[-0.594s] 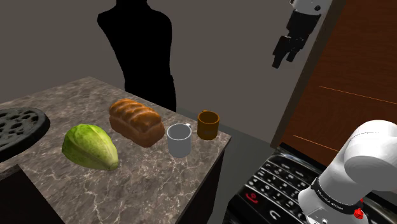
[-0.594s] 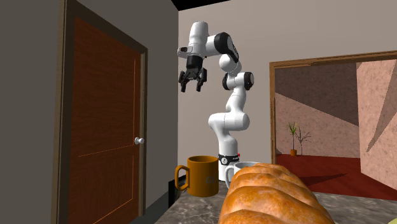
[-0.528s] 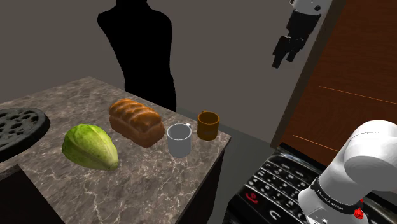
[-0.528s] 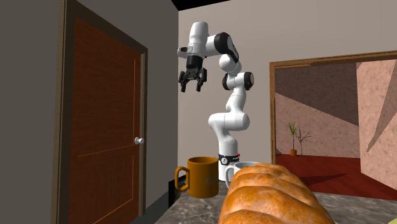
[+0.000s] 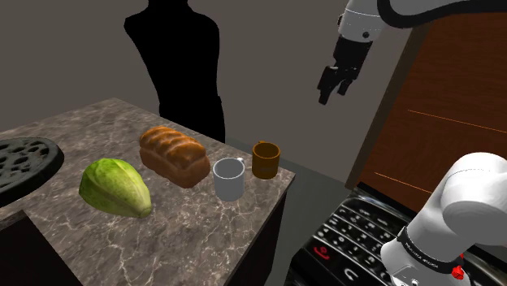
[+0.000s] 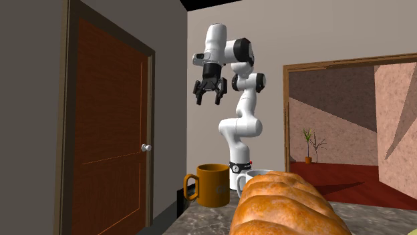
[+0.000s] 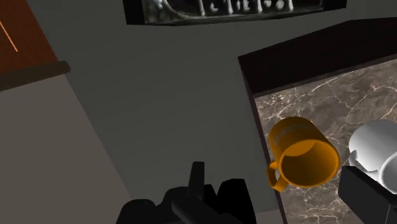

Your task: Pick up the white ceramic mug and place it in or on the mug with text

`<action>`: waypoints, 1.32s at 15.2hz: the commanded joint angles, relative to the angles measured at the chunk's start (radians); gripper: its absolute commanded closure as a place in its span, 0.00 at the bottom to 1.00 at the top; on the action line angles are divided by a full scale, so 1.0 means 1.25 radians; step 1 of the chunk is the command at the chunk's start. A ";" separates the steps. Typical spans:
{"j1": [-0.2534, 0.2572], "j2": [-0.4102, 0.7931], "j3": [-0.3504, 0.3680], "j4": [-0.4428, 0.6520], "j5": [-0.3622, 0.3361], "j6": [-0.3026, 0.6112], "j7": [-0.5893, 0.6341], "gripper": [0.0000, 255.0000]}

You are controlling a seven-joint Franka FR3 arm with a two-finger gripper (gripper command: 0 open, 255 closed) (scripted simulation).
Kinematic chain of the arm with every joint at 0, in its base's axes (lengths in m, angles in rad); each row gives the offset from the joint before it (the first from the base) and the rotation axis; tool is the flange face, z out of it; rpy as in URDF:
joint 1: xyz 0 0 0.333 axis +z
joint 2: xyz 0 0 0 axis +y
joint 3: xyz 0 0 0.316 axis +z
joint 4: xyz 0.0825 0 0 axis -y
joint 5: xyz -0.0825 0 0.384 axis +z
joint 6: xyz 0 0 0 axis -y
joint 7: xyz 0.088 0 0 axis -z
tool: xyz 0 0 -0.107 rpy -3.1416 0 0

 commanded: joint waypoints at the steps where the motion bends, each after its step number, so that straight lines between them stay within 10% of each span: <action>1: 0.012 0.030 0.026 -0.009 0.014 0.038 0.027 0.00; 20: 0.077 0.450 0.247 0.109 0.003 0.319 0.270 0.00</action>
